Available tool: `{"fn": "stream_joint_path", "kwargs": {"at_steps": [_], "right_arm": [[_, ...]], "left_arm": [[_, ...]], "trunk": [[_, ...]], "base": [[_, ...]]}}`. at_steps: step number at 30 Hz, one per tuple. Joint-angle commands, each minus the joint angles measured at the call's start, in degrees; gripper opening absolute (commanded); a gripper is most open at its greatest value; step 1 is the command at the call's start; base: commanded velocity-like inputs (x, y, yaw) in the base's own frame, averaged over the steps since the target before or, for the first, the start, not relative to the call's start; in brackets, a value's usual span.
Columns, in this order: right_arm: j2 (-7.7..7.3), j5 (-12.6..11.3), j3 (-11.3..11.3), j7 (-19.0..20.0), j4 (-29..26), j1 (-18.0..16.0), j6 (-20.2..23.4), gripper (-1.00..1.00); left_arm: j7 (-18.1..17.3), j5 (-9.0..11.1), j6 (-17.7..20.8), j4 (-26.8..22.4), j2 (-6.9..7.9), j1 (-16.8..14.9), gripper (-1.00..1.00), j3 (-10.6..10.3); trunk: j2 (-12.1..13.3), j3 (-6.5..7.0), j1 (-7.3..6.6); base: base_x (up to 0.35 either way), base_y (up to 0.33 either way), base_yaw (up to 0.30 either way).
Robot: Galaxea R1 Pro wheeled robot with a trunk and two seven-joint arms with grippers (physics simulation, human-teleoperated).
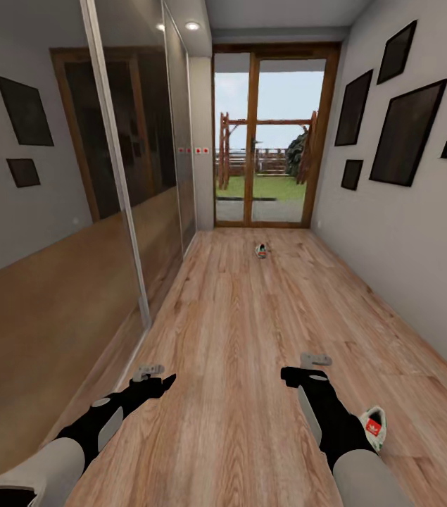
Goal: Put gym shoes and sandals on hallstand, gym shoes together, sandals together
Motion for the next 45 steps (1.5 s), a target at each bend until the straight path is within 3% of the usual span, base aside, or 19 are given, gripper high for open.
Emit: {"fn": "stream_joint_path", "kwargs": {"at_steps": [1, 25, 45], "right_arm": [[0.08, 0.3, -0.1, 0.0, -0.1, 0.0, 0.3, 1.00], [0.05, 0.2, -0.1, 0.0, -0.1, 0.0, 0.3, 1.00], [0.04, 0.2, -0.1, 0.0, -0.1, 0.0, 0.3, 1.00]], "left_arm": [[-0.1, 0.5, -0.2, 0.1, 0.05, 0.0, 1.00, -0.3], [-0.1, 0.5, -0.2, 0.1, 0.05, 0.0, 1.00, -0.3], [-0.1, 0.5, -0.2, 0.1, 0.05, 0.0, 1.00, -0.3]], "trunk": [[0.0, -0.06, 0.02], [0.0, -0.08, 0.02], [0.0, -1.51, 0.02]], "base": [[0.345, 0.000, 0.000], [0.345, 0.000, 0.000], [0.345, 0.000, 0.047]]}}
